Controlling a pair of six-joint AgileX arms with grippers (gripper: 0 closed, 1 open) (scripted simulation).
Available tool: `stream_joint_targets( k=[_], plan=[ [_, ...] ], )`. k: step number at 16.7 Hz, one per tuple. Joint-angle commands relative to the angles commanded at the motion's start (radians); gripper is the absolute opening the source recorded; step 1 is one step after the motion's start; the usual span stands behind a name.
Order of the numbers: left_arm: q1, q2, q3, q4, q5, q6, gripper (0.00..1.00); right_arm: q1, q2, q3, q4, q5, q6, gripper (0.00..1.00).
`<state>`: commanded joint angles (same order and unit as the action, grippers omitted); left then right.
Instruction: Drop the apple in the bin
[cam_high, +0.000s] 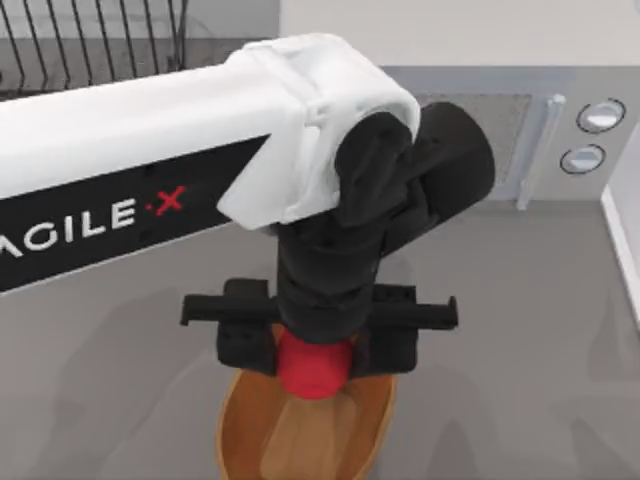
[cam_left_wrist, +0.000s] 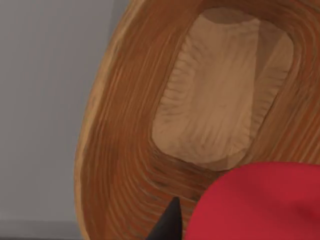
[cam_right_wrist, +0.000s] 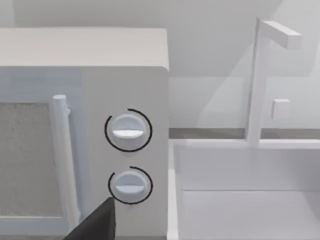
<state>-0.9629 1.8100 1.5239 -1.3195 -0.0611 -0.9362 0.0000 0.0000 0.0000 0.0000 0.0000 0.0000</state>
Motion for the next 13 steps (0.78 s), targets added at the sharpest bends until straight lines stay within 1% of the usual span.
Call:
stream_joint_targets(
  k=[4, 9, 13],
  plan=[
    [0.003, 0.006, -0.135, 0.144, 0.000, 0.007, 0.00, 0.000, 0.000, 0.000, 0.000, 0.000, 0.000, 1.00],
    [0.003, 0.008, -0.157, 0.166, -0.002, 0.007, 0.00, 0.000, 0.000, 0.000, 0.000, 0.000, 0.000, 1.00],
    [0.003, 0.008, -0.157, 0.166, -0.002, 0.007, 0.30, 0.000, 0.000, 0.000, 0.000, 0.000, 0.000, 1.00]
  ],
)
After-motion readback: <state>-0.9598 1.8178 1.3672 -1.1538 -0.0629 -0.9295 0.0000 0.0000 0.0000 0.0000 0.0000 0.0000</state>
